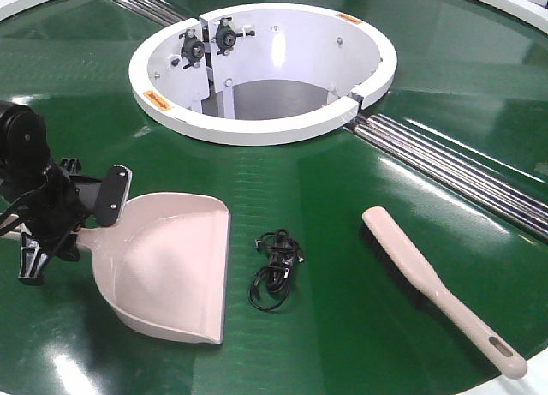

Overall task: Clean and inspect green conveyor with broom and dustpan
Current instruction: 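Grasp the pink brush handle with the right gripper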

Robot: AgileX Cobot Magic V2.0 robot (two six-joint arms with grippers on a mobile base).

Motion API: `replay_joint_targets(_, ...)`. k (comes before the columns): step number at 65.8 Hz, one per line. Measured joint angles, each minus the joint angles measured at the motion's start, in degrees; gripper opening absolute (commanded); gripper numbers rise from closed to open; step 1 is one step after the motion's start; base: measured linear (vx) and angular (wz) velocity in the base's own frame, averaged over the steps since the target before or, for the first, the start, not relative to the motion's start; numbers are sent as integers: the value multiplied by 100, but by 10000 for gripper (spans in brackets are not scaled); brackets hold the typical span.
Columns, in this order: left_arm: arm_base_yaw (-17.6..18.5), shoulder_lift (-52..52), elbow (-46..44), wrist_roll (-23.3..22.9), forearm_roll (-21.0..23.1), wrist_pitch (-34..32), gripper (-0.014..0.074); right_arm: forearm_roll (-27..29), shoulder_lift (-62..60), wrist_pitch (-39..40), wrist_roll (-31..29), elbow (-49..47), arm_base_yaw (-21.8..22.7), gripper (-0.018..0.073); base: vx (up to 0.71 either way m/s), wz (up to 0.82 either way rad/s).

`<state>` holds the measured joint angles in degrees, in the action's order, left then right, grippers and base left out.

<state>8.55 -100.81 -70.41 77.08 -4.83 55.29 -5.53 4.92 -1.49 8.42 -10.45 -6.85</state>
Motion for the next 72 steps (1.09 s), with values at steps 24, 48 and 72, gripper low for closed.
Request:
replay_joint_targets(24, 0, 0, 0, 0, 1, 0, -7, 0, 2254, -1889, -16, -1526, 0, -10, 0, 0)
replay_joint_targets(48, 0, 0, 0, 0, 1, 0, -7, 5, 3217, -2789, -401, -2053, -54, 142, 0, 0)
replay_joint_targets(72, 0, 0, 0, 0, 1, 0, -7, -352, 4656, -4613, -474, -3412, -960, 512, 0, 0)
